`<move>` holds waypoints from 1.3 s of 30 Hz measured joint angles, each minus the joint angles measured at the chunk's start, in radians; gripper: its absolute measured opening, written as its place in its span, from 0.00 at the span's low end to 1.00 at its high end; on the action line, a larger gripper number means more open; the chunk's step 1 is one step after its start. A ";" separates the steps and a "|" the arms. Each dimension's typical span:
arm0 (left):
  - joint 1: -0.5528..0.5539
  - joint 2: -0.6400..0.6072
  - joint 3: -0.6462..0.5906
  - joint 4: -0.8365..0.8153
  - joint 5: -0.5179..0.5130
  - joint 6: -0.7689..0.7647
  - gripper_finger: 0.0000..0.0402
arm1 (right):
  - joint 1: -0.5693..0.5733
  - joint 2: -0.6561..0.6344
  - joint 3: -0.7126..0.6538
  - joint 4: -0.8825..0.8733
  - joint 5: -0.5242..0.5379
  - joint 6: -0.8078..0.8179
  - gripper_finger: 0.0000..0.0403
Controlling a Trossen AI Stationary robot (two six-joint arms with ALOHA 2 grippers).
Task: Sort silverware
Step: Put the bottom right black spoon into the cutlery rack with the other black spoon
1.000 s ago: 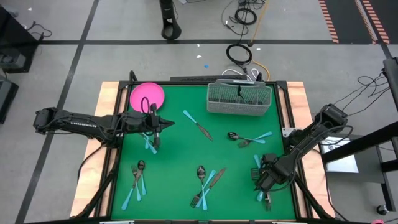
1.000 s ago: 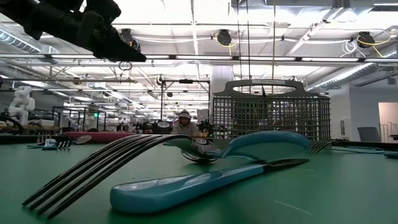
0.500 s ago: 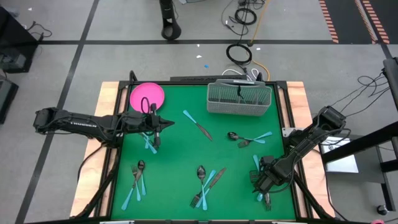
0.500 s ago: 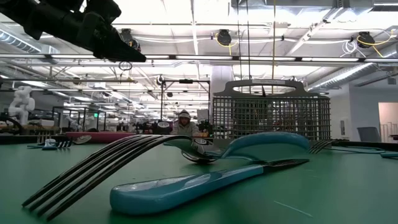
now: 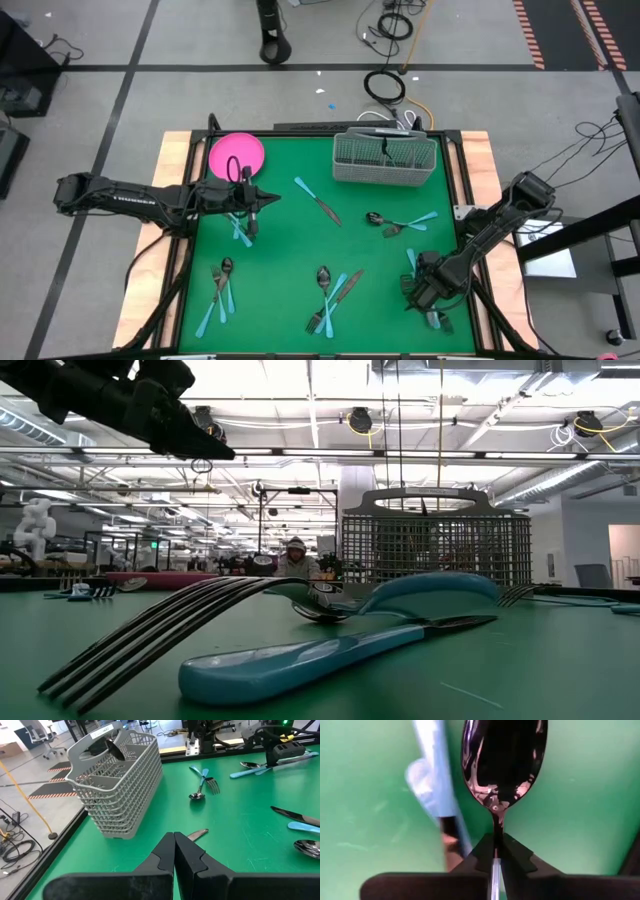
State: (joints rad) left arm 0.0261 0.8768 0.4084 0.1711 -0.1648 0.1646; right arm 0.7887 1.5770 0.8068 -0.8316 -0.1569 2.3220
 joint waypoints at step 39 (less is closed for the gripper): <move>0.000 0.000 0.000 0.033 0.007 -0.002 0.00 | -0.129 -0.002 0.472 -0.656 1.051 -0.484 0.00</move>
State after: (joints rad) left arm 0.0259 0.8768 0.4084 0.2041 -0.1577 0.1621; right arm 0.6601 1.5749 1.2789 -1.4875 0.8938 1.8378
